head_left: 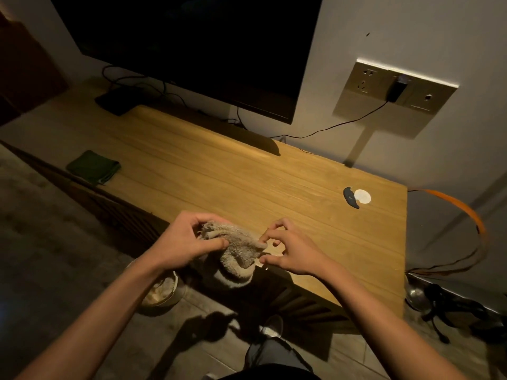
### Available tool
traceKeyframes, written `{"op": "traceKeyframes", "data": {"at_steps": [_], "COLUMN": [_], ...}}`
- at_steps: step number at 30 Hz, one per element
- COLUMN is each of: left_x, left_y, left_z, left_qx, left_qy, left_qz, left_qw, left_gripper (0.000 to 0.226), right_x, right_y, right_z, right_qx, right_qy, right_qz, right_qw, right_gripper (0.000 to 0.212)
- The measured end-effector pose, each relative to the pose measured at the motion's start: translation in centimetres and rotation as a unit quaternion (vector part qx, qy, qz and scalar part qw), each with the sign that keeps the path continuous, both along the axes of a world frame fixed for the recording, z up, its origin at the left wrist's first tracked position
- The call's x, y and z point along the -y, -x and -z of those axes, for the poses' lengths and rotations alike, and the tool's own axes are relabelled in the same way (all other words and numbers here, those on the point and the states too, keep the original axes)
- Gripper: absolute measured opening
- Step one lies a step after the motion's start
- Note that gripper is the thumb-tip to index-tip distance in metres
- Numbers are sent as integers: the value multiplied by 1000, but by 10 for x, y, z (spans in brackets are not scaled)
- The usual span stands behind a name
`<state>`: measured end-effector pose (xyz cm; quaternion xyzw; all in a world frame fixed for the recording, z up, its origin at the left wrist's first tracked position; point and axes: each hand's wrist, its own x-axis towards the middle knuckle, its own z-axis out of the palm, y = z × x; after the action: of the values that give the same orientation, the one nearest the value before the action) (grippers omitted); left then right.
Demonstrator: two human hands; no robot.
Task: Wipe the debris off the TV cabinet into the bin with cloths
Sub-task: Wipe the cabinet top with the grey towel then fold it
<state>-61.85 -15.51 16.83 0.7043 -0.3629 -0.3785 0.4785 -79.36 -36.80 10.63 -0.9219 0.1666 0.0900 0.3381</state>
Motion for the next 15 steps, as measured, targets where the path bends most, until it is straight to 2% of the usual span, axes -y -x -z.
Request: {"op": "traceKeyframes", "data": {"at_steps": [2, 6, 10, 15], "left_x": [-17, -58, -85, -113], "left_y": [-13, -41, -53, -65], "left_z": [2, 10, 24, 34], "left_qx": [10, 50, 91, 170], "left_qy": [-7, 3, 12, 30], "left_qz": [-14, -88, -135, -183], "left_qw": [1000, 995, 987, 968], "left_gripper": [31, 36, 44, 34], "right_x": [-5, -10, -28, -55], "right_y": [-11, -26, -51, -72], "right_z": [-4, -19, -41, -61], "right_qx": [22, 117, 112, 201], "right_qy": [6, -77, -18, -28], "right_qz": [-21, 11, -39, -14], "right_qw": [1000, 990, 993, 979], "right_gripper": [31, 15, 8, 8]}}
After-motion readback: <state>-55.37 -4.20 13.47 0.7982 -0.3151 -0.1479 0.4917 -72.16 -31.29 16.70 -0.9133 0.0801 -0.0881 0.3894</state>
